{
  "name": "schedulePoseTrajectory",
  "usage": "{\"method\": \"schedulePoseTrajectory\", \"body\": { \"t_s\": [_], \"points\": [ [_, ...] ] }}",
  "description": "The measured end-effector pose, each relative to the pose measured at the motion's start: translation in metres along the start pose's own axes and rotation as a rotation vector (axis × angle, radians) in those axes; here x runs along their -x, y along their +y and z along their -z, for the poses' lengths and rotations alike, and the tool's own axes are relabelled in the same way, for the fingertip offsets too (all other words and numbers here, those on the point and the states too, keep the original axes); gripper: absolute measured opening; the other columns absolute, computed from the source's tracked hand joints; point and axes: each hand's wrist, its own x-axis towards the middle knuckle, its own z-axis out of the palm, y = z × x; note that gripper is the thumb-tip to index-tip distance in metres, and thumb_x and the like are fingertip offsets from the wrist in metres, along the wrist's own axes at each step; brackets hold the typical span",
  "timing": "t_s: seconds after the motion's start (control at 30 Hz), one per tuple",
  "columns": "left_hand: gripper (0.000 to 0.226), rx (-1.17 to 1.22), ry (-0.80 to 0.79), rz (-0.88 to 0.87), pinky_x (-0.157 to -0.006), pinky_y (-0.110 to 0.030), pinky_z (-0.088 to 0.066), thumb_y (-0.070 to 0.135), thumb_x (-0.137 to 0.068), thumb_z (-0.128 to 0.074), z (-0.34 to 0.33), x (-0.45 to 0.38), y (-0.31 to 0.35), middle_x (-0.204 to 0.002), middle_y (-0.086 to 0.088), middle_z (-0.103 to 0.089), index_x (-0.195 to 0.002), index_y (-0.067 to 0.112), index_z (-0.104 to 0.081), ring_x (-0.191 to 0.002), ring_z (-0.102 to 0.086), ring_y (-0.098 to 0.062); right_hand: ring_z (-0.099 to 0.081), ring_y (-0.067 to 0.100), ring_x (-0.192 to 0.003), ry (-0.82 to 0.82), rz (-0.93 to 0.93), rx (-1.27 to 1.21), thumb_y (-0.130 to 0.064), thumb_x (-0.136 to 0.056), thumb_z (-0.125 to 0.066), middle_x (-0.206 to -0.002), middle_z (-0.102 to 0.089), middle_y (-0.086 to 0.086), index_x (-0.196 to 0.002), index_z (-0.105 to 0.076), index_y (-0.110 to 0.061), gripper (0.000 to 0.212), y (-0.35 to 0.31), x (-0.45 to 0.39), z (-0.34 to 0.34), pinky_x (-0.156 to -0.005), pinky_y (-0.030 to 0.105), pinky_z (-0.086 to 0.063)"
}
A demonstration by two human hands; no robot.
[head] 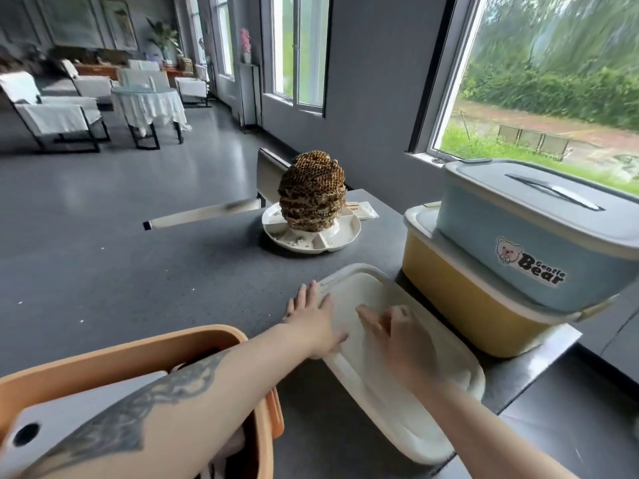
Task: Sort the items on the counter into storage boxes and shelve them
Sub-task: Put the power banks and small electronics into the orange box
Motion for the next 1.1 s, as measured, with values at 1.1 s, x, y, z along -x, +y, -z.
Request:
{"method": "schedulePoseTrajectory", "body": {
  "t_s": [1.1],
  "points": [
    [0.092, -0.007, 0.342, 0.647, -0.116, -0.052, -0.002, 0.058, -0.07, 0.006, -0.017, 0.305, -0.154, -0.161, -0.006, 0.002, -0.152, 0.019, -0.009, -0.148, 0.004, -0.019, -0.054, 0.021, -0.107, -0.334, 1.143, 0.006, -0.042, -0.097, -0.045, -0.116, -0.055, 0.002, -0.11, -0.056, -0.015, 0.032, -0.27, 0.134, -0.027, -0.097, 0.032, -0.037]
  ]
}}
